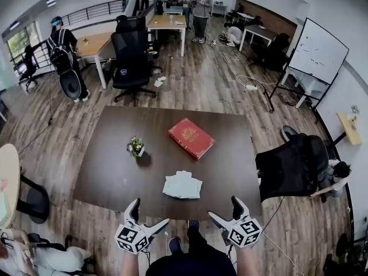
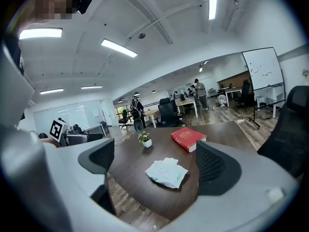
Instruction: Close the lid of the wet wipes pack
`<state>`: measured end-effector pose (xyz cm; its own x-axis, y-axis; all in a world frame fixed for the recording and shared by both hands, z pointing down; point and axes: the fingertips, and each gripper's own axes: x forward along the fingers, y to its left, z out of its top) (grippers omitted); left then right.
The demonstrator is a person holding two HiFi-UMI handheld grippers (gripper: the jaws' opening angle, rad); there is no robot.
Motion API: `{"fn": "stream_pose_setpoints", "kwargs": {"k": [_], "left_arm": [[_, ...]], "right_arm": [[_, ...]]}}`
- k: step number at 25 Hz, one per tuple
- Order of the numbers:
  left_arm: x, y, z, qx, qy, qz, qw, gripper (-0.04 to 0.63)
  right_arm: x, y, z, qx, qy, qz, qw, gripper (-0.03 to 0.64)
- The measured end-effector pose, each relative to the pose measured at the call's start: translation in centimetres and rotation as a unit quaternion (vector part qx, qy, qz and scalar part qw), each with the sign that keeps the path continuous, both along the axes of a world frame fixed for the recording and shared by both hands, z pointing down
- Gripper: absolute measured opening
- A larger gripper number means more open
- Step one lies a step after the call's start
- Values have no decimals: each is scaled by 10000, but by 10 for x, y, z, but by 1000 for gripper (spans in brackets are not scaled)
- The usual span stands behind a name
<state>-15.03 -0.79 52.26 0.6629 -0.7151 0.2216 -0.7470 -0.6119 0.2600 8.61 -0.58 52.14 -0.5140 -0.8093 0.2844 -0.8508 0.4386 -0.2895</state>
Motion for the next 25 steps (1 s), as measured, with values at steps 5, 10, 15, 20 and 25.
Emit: {"fn": "stream_pose_setpoints", "kwargs": {"k": [5, 10, 15, 20, 25], "left_arm": [[7, -39, 7, -55, -70, -40, 10000, 583], [24, -72, 23, -188, -138, -20, 9997, 581], [33, -99, 40, -259, -329, -24, 9991, 577], [45, -108, 64, -392, -619, 156, 9972, 575], [58, -117, 97, -558, -796, 394, 9945, 574]], "right_arm": [[-6, -44, 4, -12, -76, -234, 9997, 540], [3, -84, 10, -27, -120, -302, 9995, 540], [10, -113, 16, -67, -146, -377, 9992, 540], [12, -128, 26, -188, -132, -377, 9990, 540], [11, -138, 35, -267, -116, -439, 9986, 540]]}}
